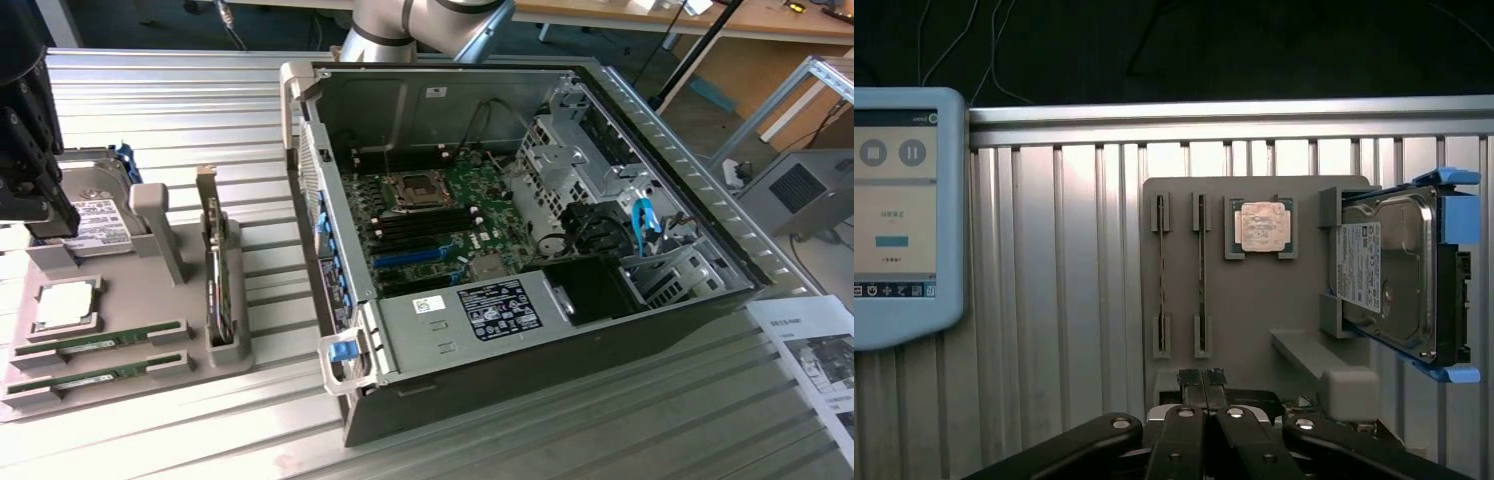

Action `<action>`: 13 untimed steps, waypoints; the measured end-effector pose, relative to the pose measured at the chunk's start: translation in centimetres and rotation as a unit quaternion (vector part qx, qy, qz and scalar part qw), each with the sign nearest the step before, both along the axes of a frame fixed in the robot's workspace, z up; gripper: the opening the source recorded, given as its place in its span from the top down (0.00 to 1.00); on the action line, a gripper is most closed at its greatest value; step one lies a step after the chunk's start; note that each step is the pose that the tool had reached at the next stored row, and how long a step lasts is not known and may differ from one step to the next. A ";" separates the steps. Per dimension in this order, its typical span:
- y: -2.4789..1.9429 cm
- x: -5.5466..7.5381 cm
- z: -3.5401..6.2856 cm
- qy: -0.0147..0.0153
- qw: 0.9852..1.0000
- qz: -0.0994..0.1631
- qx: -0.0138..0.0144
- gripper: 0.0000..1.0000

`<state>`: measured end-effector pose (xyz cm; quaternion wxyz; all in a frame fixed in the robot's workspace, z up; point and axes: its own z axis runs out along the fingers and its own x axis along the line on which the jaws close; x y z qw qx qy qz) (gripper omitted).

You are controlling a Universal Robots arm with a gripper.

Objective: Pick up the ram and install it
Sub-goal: 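Pick up the ram and move it above insertion slot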

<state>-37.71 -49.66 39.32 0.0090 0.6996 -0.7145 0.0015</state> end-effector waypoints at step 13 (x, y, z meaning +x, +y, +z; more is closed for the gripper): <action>-0.13 0.0 -0.74 0.000 1.000 0.000 0.000 0.89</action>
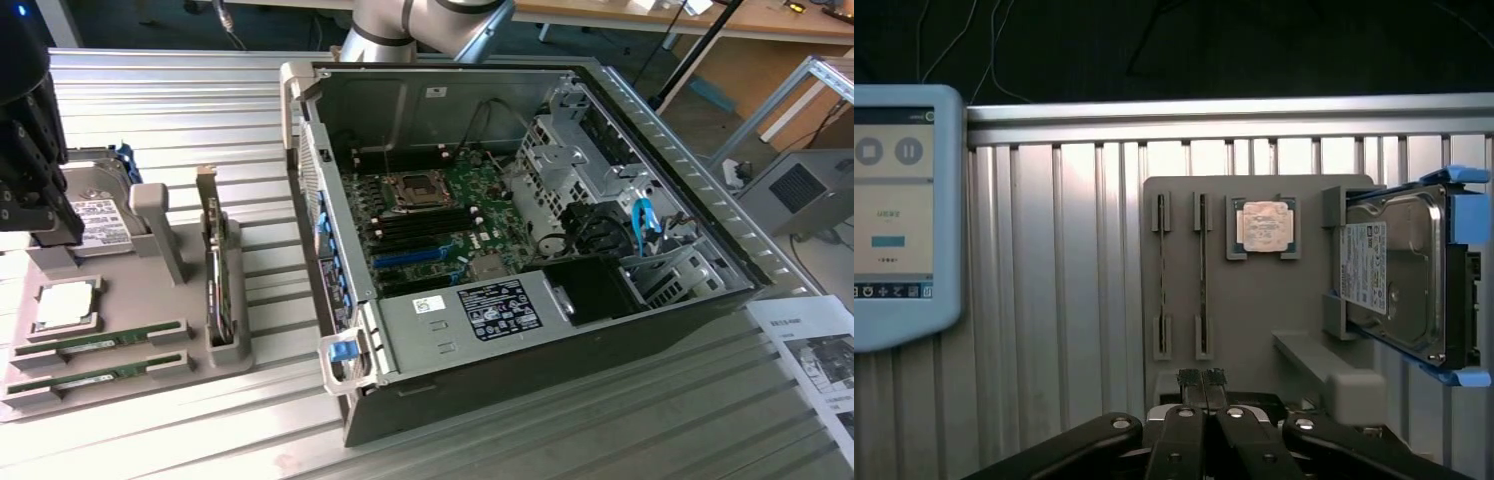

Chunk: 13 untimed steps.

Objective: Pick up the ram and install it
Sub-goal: 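Pick up the ram and move it above insertion slot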

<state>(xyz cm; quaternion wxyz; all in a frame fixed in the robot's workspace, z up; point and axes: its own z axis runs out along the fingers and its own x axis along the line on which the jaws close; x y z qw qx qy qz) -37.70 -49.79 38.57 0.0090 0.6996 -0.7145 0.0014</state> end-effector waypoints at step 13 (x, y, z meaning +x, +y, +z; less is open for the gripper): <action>-0.55 0.0 -1.58 0.000 1.000 0.000 0.000 0.89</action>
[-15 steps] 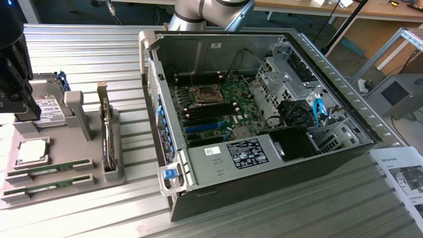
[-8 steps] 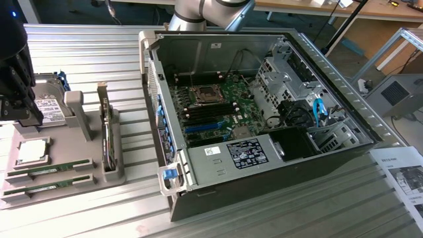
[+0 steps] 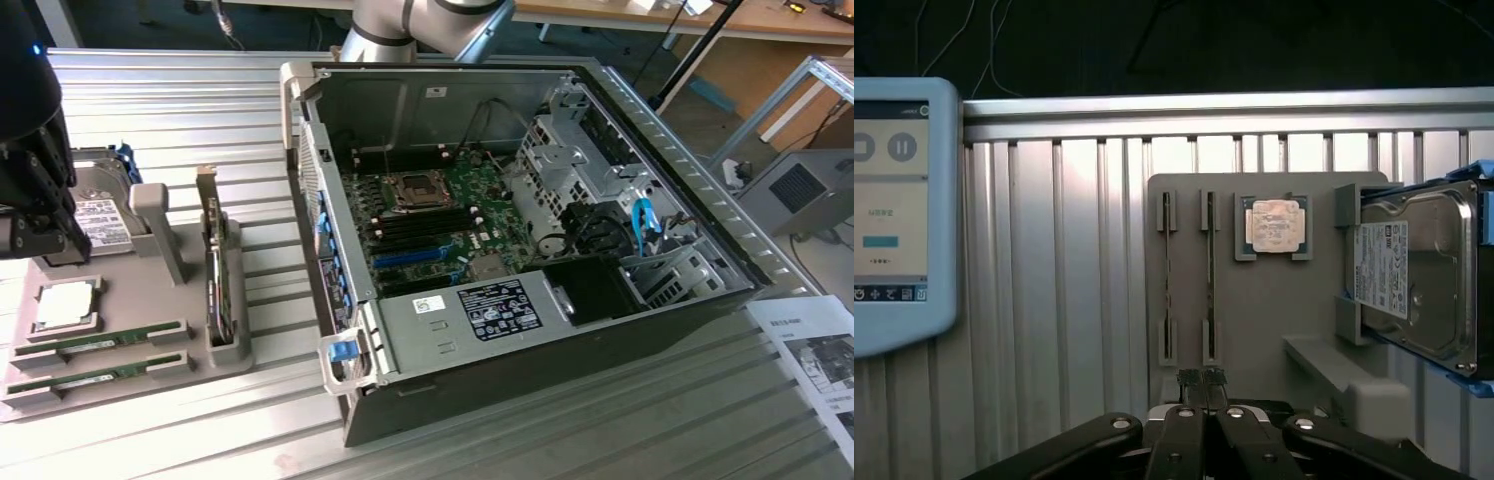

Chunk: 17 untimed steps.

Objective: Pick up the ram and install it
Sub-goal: 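Pick up the ram and move it above insertion slot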

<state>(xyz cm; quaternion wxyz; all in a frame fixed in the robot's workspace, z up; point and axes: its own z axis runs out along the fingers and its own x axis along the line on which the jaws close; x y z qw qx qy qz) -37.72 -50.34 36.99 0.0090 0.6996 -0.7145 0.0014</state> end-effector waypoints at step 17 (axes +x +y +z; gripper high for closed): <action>-0.12 0.0 -2.73 0.000 1.000 0.000 0.000 0.89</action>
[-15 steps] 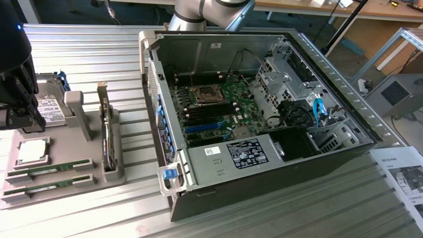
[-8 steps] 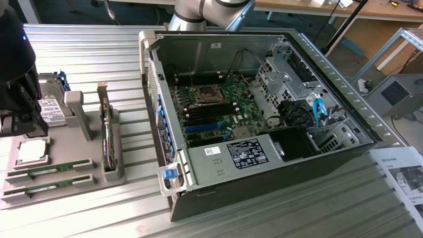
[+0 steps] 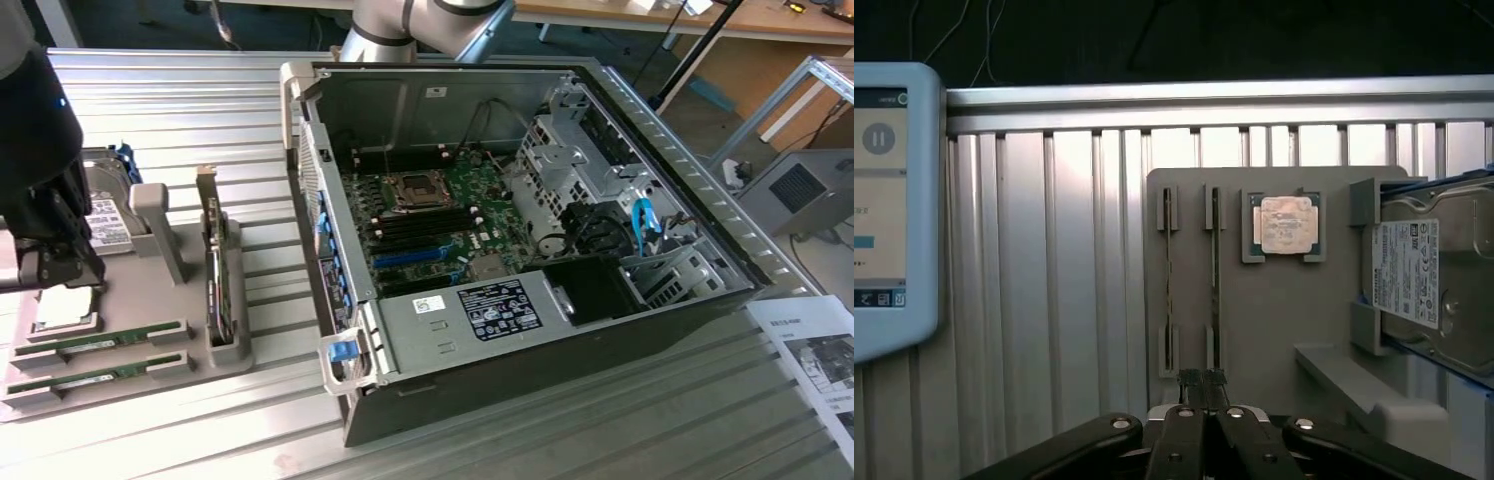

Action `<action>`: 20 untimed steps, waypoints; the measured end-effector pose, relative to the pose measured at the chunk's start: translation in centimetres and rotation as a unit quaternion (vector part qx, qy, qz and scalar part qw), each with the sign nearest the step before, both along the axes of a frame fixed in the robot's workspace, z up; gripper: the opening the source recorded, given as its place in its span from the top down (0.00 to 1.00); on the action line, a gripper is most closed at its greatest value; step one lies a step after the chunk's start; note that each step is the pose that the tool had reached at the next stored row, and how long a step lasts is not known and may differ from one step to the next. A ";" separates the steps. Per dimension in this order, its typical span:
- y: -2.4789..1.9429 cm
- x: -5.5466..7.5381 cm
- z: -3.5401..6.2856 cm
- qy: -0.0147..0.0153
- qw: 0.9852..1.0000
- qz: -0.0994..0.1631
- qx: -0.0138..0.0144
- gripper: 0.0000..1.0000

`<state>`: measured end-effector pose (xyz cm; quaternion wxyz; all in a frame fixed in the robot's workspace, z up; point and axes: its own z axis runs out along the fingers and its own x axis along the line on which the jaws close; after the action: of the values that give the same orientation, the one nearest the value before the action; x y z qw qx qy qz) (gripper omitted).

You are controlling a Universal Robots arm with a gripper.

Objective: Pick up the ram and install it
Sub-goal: 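Pick up the ram and move it above insertion slot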

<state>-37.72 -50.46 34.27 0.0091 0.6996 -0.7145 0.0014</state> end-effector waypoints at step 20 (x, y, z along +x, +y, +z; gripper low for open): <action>0.00 0.0 -1.42 0.000 1.000 0.000 0.000 0.89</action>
<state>-37.72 -50.45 32.85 0.0091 0.6996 -0.7145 0.0014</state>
